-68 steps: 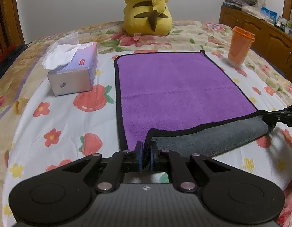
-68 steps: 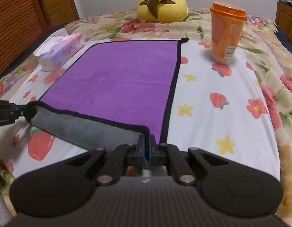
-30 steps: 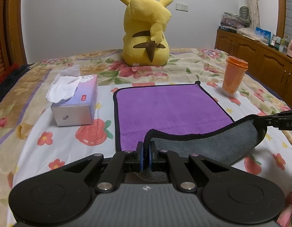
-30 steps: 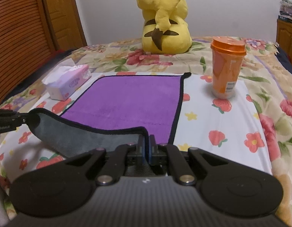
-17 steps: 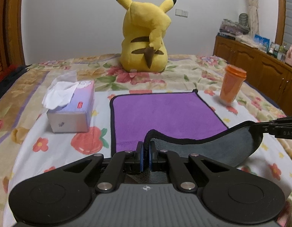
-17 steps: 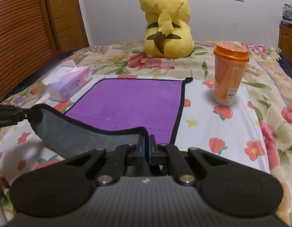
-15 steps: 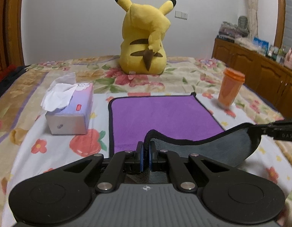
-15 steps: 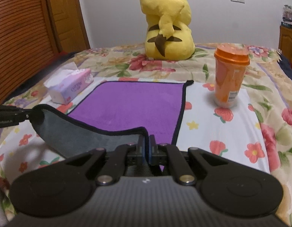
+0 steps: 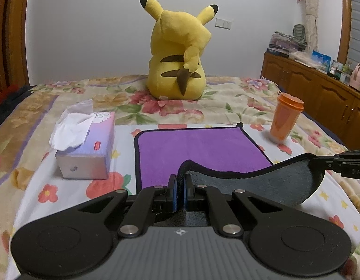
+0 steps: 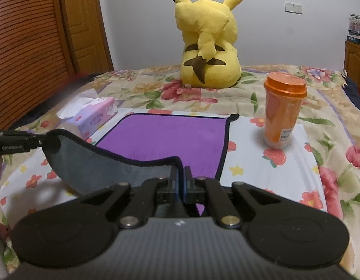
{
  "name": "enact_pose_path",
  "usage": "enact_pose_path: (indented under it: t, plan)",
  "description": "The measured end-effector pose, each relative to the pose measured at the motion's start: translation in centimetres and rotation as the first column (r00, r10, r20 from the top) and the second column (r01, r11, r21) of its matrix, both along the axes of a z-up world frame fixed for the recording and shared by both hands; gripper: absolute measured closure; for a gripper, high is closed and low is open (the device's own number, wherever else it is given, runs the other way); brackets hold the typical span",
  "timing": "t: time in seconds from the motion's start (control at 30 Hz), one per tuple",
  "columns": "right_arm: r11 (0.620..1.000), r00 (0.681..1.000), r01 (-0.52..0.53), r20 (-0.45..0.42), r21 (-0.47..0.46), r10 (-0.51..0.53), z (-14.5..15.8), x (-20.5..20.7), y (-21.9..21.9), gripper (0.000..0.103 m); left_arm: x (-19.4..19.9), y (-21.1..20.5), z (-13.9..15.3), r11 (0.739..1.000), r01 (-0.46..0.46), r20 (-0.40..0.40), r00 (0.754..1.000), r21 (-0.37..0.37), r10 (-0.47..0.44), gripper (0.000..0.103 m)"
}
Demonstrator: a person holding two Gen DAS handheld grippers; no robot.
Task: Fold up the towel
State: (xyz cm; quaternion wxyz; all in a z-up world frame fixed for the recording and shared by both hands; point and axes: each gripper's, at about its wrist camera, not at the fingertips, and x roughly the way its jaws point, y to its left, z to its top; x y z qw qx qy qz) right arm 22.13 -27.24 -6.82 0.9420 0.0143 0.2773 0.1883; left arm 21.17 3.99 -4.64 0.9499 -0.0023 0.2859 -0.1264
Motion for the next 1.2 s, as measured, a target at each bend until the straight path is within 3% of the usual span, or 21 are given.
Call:
enact_pose_path:
  t: [0.5, 1.2]
  plan:
    - [1.000, 1.000, -0.013, 0.028, 0.022, 0.012, 0.5, 0.4, -0.1, 0.099, 1.4, 0.0, 0.2, 1.000, 0.011, 0.011, 1.000, 0.025, -0.011, 0.095]
    - [0.999, 0.999, -0.028, 0.035, -0.030, 0.029, -0.8, 3.1, 0.2, 0.098, 3.4, -0.3, -0.5, 0.998, 0.022, 0.024, 0.999, 0.058, -0.023, 0.095]
